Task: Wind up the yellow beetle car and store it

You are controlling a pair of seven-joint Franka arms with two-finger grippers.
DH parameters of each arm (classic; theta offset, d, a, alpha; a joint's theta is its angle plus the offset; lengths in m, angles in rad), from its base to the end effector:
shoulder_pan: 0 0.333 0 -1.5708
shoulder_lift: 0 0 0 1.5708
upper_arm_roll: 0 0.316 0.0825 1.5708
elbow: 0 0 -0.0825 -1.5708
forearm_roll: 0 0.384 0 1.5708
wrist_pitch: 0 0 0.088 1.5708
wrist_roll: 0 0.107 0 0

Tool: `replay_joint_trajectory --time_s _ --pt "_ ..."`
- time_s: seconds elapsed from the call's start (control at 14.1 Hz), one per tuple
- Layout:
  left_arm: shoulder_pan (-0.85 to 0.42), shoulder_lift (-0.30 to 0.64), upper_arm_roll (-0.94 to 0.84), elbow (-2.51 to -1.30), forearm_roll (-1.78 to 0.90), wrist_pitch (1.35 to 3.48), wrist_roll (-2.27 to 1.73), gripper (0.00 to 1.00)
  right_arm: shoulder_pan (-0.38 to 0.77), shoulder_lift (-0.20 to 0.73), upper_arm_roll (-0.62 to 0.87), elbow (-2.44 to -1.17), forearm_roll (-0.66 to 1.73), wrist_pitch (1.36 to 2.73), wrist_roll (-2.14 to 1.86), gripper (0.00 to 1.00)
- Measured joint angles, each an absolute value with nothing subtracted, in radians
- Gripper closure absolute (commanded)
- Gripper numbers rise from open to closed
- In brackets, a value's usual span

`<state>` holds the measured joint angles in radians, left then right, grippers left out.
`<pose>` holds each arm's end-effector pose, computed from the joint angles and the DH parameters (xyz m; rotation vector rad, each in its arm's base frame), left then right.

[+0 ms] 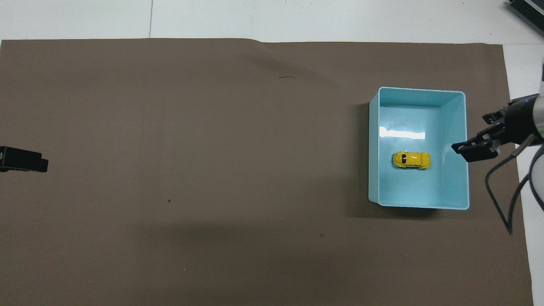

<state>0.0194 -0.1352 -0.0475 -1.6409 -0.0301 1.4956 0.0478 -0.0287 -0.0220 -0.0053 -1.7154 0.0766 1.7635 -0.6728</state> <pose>0.5036 -0.0194 0.6566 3.1155 -0.1208 -0.0156 0.5619 -0.0124 0.5853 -2.9409 -0.9530 -0.1423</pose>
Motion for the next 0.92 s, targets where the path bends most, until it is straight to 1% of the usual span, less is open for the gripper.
replay_joint_trajectory --time_s 0.35,0.92 --pt "0.019 -0.135 -0.047 -1.641 -0.03 1.496 0.048 0.0 -0.027 -0.034 -0.006 -1.693 0.077 1.728 -0.49 0.0" --pt "0.019 -0.135 -0.047 -1.641 -0.03 1.496 0.048 0.0 -0.003 -0.038 -0.002 -1.688 0.077 1.727 -0.122 0.0"
